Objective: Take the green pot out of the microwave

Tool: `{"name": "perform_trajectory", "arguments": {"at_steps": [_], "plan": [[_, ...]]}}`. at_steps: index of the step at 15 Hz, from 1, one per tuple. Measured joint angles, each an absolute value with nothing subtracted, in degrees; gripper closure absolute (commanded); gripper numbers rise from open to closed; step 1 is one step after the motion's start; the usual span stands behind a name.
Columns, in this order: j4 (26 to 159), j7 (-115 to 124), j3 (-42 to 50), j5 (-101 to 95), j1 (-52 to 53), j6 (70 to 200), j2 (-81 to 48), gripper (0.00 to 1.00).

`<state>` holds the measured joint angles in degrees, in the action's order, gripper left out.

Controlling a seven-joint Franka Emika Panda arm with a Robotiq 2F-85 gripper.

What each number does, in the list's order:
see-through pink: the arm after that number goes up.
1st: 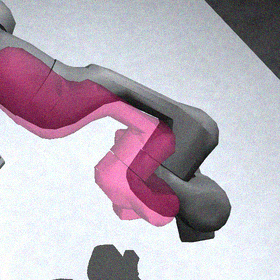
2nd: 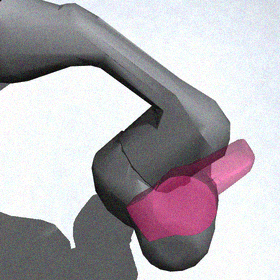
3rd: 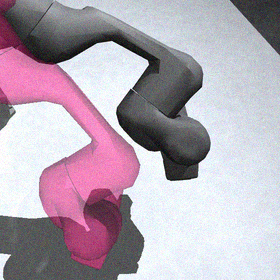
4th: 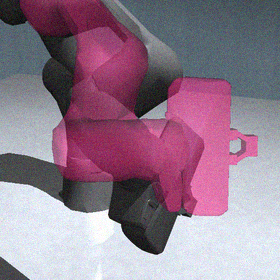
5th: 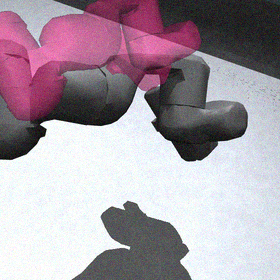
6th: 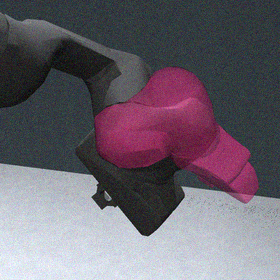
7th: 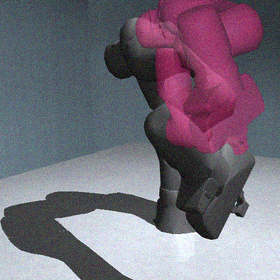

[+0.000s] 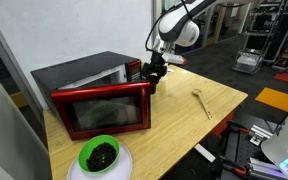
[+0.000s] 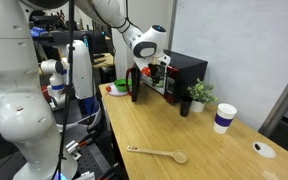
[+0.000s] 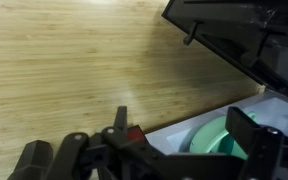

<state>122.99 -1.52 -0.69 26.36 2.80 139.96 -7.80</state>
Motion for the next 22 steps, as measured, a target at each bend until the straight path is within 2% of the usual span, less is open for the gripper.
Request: {"name": "perform_trajectory", "arguments": {"at_steps": [22], "plan": [[110.2, -3.9, -10.9, 30.7, 3.5, 139.0, -15.3, 0.00]]}}
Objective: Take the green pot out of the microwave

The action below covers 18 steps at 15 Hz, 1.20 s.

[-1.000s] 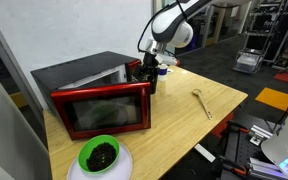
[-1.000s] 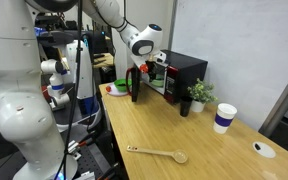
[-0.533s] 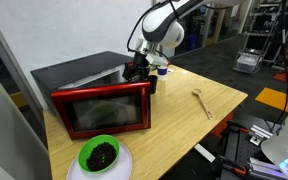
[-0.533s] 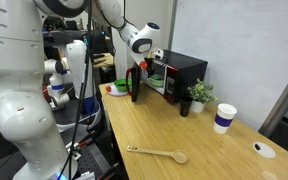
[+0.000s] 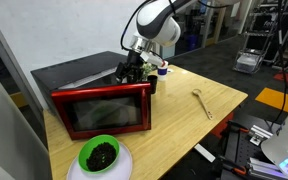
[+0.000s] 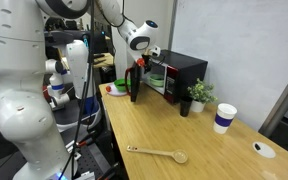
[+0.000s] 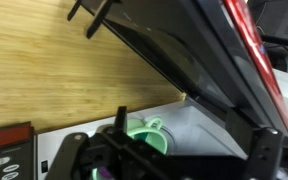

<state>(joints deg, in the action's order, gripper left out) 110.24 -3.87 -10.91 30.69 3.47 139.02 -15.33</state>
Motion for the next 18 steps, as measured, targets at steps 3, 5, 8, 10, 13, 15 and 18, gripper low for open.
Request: {"name": "perform_trajectory", "arguments": {"at_steps": [3, 5, 8, 10, 13, 15, 18], "plan": [[109.6, -4.6, -11.6, 32.2, 3.5, 137.6, -15.3, 0.00], [109.3, -5.0, -11.7, 32.9, 3.5, 136.4, -15.3, 0.00], [109.0, -5.5, -11.7, 33.8, 3.5, 134.9, -15.3, 0.00], [108.9, -6.0, -11.7, 34.4, 3.5, 134.2, -15.3, 0.00], [108.8, -6.5, -11.8, 35.1, 3.5, 133.6, -15.3, 0.00], [108.7, -6.7, -11.8, 35.4, 3.5, 133.1, -15.3, 0.00], [108.6, -6.8, -11.8, 35.7, 3.6, 132.4, -15.3, 0.00]]}}
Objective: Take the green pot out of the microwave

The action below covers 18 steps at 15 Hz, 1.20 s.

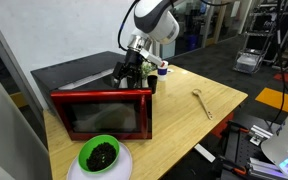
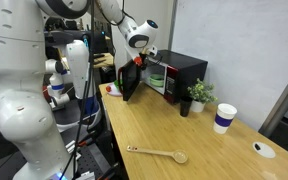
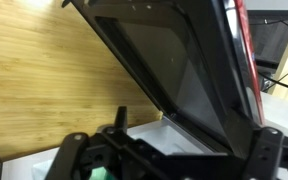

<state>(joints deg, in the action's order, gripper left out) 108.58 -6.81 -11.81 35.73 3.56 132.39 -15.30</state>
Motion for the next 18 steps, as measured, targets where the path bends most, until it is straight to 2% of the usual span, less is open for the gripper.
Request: {"name": "perform_trajectory", "arguments": {"at_steps": [18], "plan": [[108.4, -6.9, -11.6, 36.4, 4.9, 131.8, -15.3, 0.00]]}}
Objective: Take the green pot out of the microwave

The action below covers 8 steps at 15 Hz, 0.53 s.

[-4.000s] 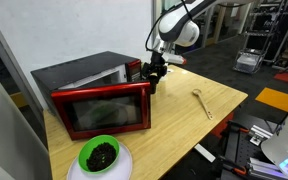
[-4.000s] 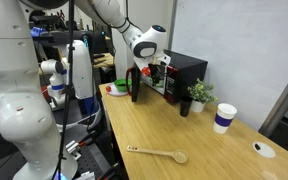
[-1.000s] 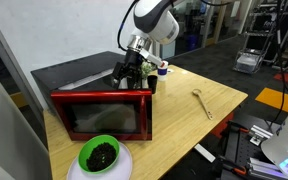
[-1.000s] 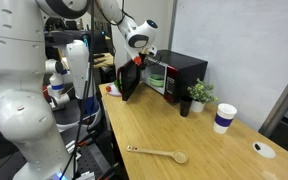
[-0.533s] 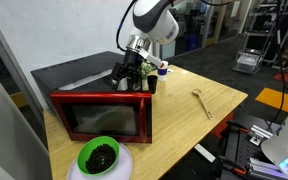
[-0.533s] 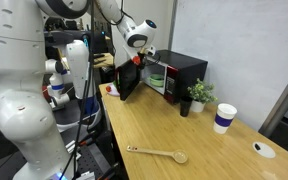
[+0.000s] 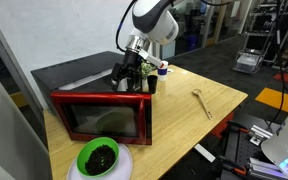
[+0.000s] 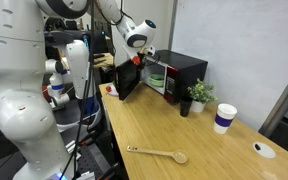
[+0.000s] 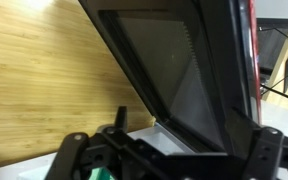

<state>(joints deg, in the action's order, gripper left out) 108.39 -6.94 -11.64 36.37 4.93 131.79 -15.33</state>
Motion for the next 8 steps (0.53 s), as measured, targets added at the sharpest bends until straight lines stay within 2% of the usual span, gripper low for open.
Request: {"name": "perform_trajectory", "arguments": {"at_steps": [8], "plan": [[108.6, -1.1, -5.5, 30.2, 4.1, 136.4, -15.5, 0.00]]}}
